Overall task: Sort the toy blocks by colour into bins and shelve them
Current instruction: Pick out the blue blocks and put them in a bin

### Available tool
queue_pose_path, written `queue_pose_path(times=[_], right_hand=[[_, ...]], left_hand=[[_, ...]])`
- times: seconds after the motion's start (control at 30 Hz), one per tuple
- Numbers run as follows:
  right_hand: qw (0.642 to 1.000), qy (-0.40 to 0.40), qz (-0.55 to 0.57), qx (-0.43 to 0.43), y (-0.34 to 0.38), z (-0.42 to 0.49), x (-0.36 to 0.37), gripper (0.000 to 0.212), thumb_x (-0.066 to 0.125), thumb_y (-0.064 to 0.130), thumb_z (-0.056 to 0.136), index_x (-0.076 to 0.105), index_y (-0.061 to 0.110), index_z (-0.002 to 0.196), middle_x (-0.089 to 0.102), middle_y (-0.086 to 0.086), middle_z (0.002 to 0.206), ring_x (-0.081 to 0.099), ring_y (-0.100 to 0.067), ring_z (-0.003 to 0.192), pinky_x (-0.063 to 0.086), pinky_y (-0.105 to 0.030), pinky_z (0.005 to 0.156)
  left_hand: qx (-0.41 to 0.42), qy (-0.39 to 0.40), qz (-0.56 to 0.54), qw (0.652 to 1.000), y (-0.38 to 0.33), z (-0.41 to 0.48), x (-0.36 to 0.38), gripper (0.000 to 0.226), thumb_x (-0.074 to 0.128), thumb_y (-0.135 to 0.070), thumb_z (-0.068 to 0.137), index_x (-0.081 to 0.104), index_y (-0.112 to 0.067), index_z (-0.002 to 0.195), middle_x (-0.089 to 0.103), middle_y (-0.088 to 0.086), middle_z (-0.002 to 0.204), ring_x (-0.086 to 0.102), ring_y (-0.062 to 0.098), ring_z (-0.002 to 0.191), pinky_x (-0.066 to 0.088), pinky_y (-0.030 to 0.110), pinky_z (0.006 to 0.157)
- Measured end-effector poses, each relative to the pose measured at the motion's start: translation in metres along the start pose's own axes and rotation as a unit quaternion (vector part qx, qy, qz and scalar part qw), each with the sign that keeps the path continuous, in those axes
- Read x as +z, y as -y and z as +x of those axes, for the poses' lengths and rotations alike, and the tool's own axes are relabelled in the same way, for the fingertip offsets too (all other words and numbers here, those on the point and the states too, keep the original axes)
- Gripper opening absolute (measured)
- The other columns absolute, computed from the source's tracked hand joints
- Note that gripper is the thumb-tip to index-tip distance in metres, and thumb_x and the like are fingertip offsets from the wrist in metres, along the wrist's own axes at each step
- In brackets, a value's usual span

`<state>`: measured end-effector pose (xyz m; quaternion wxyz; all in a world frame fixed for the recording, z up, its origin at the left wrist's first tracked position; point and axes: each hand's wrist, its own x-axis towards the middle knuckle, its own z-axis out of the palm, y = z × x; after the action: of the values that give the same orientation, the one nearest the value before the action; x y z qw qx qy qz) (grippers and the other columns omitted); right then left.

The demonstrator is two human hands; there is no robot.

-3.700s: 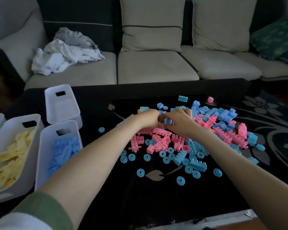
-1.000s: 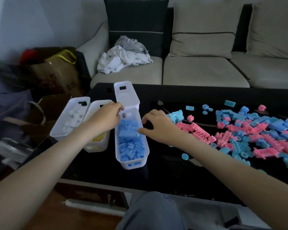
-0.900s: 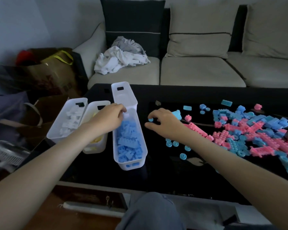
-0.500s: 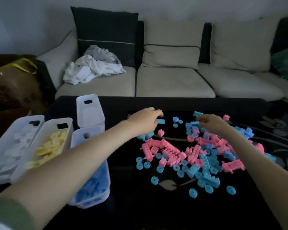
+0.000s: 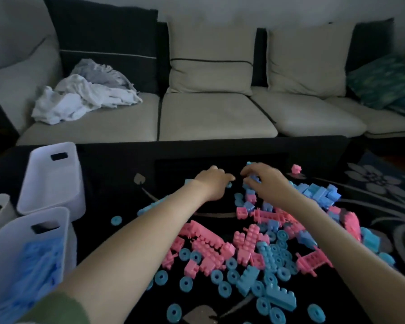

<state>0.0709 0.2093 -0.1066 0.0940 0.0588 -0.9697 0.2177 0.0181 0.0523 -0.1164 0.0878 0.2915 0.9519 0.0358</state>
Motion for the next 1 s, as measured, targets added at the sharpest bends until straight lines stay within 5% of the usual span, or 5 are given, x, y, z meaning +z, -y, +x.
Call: queue_pose_path(times=[0.2, 0.33, 0.43, 0.73, 1.0], right_hand=[[0.996, 0.074, 0.031, 0.028, -0.018, -0.039, -0.028, 0.023, 0.051, 0.009, 0.090, 0.057, 0.020, 0.109, 0.053, -0.004, 0.106, 0.055, -0.018, 0.091, 0.043, -0.020, 0.073], [0.994, 0.081, 0.041, 0.066, -0.026, -0.049, -0.026, 0.025, 0.042, 0.006, 0.092, 0.060, 0.017, 0.107, 0.058, -0.007, 0.105, 0.060, -0.025, 0.090, 0.051, -0.034, 0.079], [0.994, 0.111, 0.014, 0.015, -0.026, -0.050, -0.020, 0.017, 0.052, 0.016, 0.094, 0.058, 0.017, 0.109, 0.049, 0.002, 0.106, 0.051, -0.011, 0.089, 0.038, -0.014, 0.075], [0.977, 0.173, -0.114, -0.049, -0.026, -0.043, -0.016, 0.021, 0.050, 0.025, 0.095, 0.060, 0.021, 0.113, 0.043, 0.001, 0.110, 0.040, -0.016, 0.106, 0.035, -0.029, 0.092], [0.967, 0.179, -0.168, -0.071, -0.021, -0.052, -0.019, 0.031, 0.060, 0.031, 0.089, 0.058, 0.020, 0.117, 0.047, 0.000, 0.116, 0.041, -0.016, 0.111, 0.040, -0.033, 0.096]], left_hand=[[-0.029, -0.007, -0.041, 0.999, 0.004, -0.009, 0.000, 0.040, 0.041, -0.007, 0.097, 0.045, -0.013, 0.137, 0.043, 0.013, 0.132, 0.034, 0.033, 0.127, 0.035, 0.039, 0.105], [-0.074, -0.005, -0.191, 0.979, 0.010, -0.015, -0.005, 0.049, 0.046, -0.013, 0.097, 0.036, -0.020, 0.144, 0.055, 0.008, 0.129, 0.054, 0.020, 0.111, 0.043, 0.030, 0.095], [-0.076, -0.037, -0.248, 0.965, 0.006, -0.023, -0.012, 0.050, 0.046, -0.016, 0.098, 0.033, -0.022, 0.146, 0.056, 0.008, 0.128, 0.060, 0.016, 0.098, 0.048, 0.027, 0.077], [-0.025, 0.004, -0.191, 0.981, -0.044, -0.035, -0.001, 0.027, 0.032, -0.008, 0.097, 0.046, -0.015, 0.118, 0.054, 0.007, 0.095, 0.051, 0.016, 0.070, 0.038, 0.027, 0.055], [-0.015, -0.029, -0.086, 0.996, -0.055, -0.046, -0.004, 0.033, 0.048, -0.048, 0.094, 0.055, -0.016, 0.098, 0.059, -0.002, 0.081, 0.056, 0.014, 0.068, 0.041, 0.028, 0.056]])
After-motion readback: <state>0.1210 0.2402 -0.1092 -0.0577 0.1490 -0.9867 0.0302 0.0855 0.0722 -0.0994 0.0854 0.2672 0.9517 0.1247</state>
